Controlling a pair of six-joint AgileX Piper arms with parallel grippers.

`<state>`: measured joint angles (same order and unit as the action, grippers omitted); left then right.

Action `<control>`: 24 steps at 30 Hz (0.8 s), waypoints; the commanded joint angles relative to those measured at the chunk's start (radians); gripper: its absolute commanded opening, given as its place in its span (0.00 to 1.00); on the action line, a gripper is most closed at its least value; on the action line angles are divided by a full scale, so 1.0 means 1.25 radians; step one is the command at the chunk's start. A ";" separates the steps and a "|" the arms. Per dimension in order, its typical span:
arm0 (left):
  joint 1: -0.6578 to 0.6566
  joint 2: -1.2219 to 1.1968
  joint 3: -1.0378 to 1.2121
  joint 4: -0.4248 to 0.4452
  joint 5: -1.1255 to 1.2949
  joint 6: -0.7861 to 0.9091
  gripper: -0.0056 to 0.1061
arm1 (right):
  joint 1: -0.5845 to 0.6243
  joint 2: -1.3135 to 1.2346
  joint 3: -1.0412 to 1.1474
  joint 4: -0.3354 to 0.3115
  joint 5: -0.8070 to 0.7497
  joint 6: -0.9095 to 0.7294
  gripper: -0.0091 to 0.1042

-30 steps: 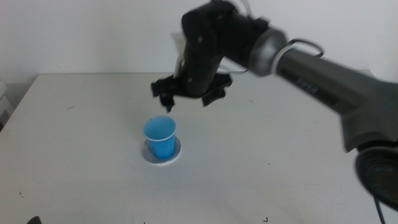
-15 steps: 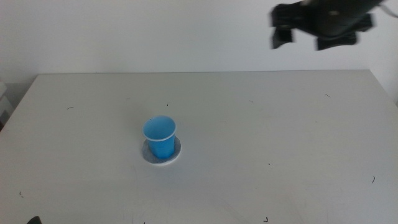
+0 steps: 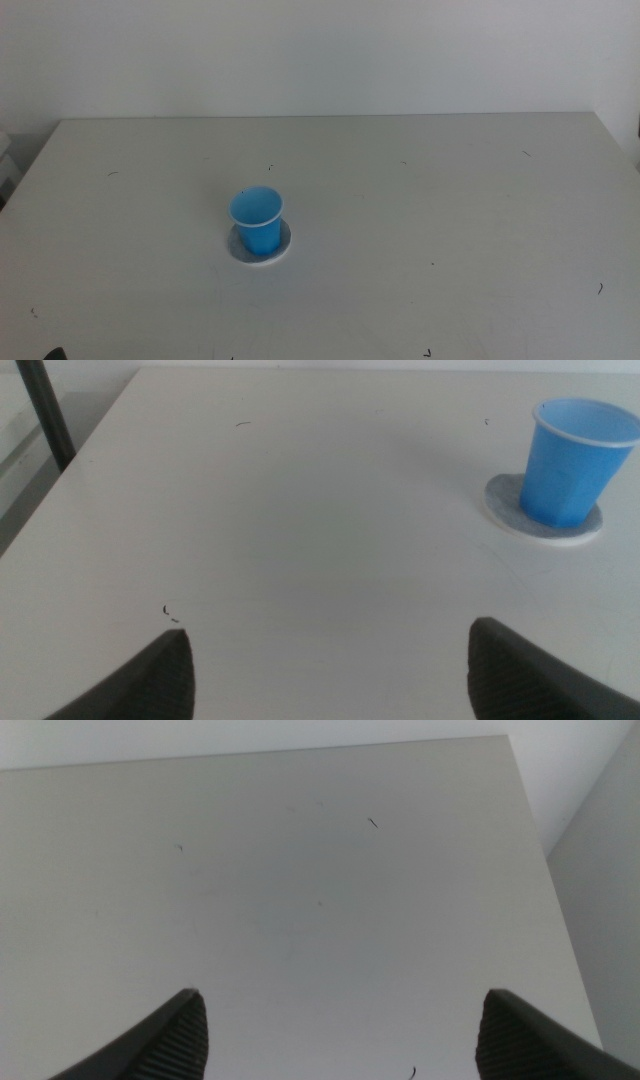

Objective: Place an empty cup on a cup mat.

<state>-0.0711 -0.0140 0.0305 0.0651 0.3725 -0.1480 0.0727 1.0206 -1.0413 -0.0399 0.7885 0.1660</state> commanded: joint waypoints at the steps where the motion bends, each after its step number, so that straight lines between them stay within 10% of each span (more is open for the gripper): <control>1: 0.001 -0.004 -0.005 0.000 -0.054 -0.009 0.99 | 0.002 -0.098 0.060 -0.016 -0.086 -0.020 0.79; 24: 0.001 -0.004 -0.005 0.000 -0.054 -0.009 0.99 | 0.014 -0.785 0.628 -0.057 -0.234 -0.081 0.79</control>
<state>-0.0711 -0.0140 0.0305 0.0651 0.3725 -0.1480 0.0910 0.0609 -0.2526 -0.0962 0.5829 0.0770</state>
